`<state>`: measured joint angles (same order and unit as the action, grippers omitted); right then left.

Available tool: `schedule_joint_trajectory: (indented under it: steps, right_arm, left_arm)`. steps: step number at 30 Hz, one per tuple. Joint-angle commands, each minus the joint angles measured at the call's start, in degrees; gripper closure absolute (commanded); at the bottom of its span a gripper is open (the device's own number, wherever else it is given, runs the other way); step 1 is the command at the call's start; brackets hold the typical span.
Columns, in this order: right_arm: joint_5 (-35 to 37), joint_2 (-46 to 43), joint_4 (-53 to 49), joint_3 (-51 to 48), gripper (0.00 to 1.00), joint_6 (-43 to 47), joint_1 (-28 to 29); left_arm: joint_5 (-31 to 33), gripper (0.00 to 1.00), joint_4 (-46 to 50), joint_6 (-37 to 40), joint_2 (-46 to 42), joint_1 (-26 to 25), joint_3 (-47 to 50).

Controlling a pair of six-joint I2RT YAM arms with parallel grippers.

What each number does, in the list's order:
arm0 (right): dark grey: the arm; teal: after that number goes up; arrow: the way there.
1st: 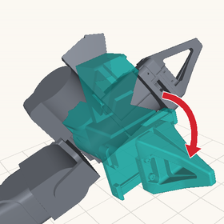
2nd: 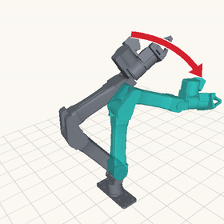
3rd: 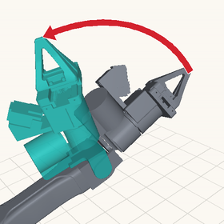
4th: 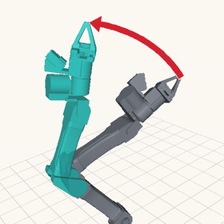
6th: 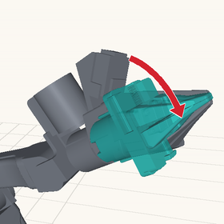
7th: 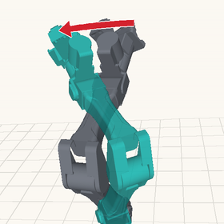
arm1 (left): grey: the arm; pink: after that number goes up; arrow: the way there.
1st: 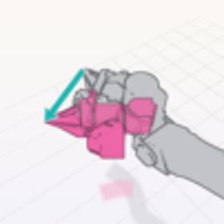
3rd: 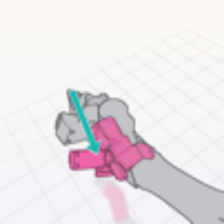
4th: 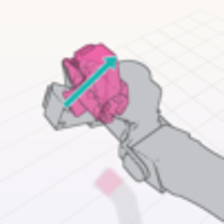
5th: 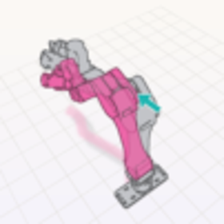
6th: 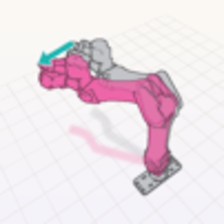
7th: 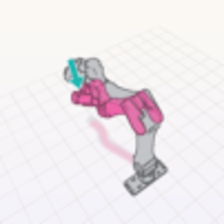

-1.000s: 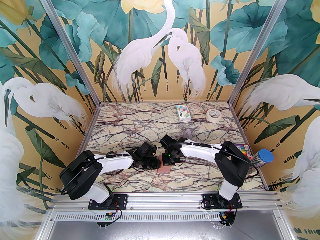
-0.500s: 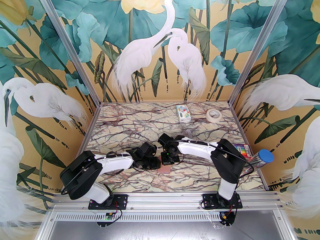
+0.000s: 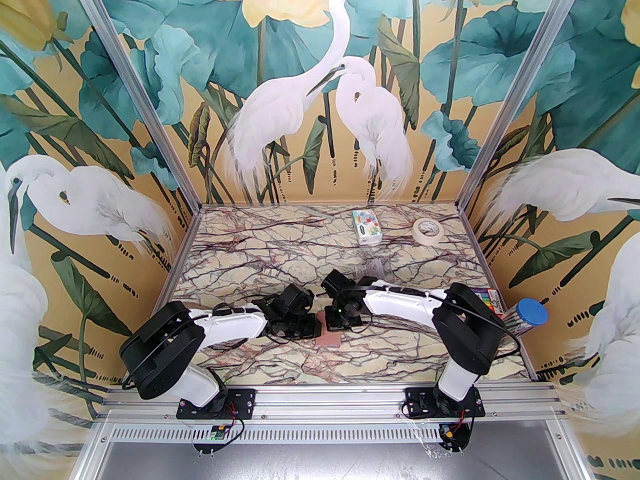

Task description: Put the credit cards into the card holder

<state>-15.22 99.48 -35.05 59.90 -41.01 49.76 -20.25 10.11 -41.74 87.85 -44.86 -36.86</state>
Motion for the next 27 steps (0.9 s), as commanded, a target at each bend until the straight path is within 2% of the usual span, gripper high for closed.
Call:
schedule_joint_trajectory:
  steps: [1, 12, 27]
  right_arm:
    - [-2.59, -1.31, 5.13, -1.33, 1.00, 0.77, 0.21]
    - [-1.65, -5.76, 6.92, -3.87, 1.00, -0.11, -0.78]
    - [-2.79, -1.64, 4.95, -3.47, 1.00, -0.73, -1.94]
  left_arm:
    - [0.65, 0.81, -1.27, 0.95, 1.83, -0.93, 0.37]
    - [0.72, 0.81, -1.41, 0.95, 1.82, -0.99, 0.51]
    - [0.74, 0.81, -1.58, 0.87, 1.75, -0.97, 0.94]
